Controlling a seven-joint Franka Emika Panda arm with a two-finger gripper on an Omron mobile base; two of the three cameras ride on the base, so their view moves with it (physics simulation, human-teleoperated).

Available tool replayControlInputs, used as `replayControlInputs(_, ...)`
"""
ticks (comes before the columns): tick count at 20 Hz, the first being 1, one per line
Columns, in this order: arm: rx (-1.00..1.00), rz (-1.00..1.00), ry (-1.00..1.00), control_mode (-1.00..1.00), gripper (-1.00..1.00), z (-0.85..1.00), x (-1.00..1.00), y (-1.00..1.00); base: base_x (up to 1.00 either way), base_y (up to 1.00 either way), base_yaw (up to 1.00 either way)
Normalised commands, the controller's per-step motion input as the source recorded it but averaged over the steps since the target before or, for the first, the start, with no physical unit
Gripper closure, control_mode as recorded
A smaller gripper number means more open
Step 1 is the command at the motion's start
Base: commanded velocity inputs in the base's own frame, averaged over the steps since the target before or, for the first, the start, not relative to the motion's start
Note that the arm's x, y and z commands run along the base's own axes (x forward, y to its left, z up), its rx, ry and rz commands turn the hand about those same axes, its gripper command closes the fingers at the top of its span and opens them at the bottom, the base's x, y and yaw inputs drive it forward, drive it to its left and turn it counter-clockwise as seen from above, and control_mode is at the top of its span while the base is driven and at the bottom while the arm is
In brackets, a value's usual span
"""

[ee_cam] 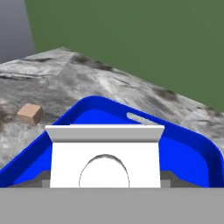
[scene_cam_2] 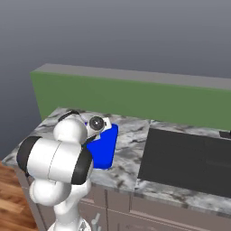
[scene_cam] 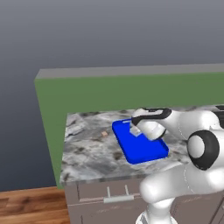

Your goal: Take out the milk from the fridge and place it on the tray on the counter. Then take the sugar cube near the tray and place it in the tray.

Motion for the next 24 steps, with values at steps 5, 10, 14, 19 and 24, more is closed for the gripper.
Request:
replayControlInputs(5, 0.0, 0.0, 0.1, -1.0, 1.0, -0.23, 0.01, 0.0, 0.0, 0.0, 0.0)
replayControlInputs(10, 0.0, 0.0, 0.09, -1.0, 1.0, -0.24, 0.02, 0.0, 0.0, 0.0, 0.0)
replayControlInputs(14, 0.0, 0.0, 0.06, -1.0, 1.0, -0.22, 0.0, 0.0, 0.0, 0.0, 0.0)
replayControlInputs(19, 0.0, 0.0, 0.02, -1.0, -1.0, -0.25, 0.0, 0.0, 0.0, 0.0, 0.0)
replayControlInputs(24, 0.0, 0.0, 0.0, -1.0, -1.0, 0.08, -0.02, 0.0, 0.0, 0.0, 0.0)
